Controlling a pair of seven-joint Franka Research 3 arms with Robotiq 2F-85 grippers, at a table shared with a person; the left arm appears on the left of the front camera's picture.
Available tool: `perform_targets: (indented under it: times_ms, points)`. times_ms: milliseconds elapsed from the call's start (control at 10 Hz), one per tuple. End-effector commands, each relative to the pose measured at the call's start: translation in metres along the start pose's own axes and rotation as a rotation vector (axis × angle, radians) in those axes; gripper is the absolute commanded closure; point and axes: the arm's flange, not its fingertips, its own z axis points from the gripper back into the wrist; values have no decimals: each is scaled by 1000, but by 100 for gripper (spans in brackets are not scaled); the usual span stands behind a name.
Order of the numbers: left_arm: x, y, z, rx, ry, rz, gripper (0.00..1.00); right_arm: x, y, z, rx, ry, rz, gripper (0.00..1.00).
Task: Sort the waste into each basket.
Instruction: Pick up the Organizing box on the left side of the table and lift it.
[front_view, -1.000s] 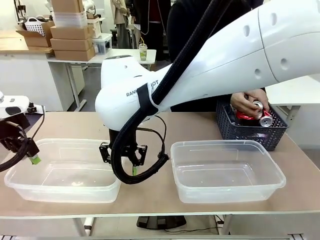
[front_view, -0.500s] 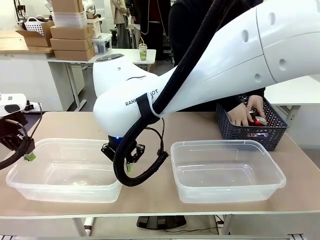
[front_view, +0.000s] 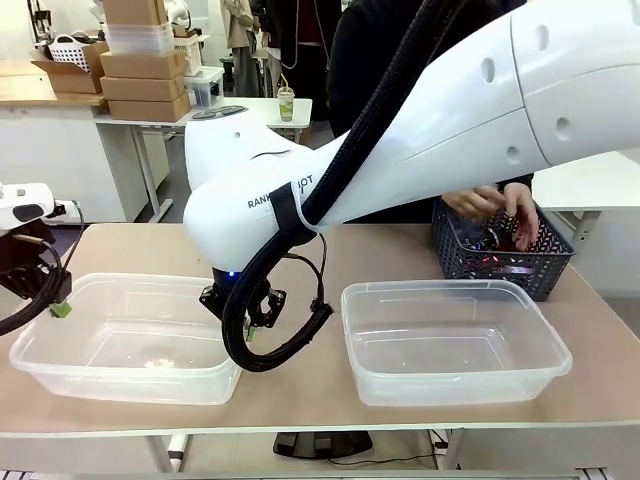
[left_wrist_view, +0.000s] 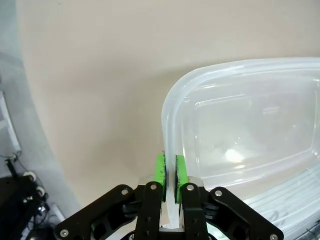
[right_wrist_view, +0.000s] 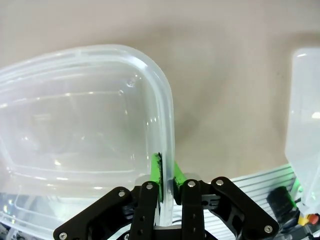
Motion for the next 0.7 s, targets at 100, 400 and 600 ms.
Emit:
perform_targets:
  times_ms: [100,400,600]
  points:
    - [-19,-21,51,-102,23,-6,100,7,-51,33,-39,36,23,100]
    - [22,-57,113,-56,-28,-39,100,14,-97,83,-52,91,175,100]
    - [41,-84,135,-86,-102,-56,100,17,-122,101,-23,136,263,100]
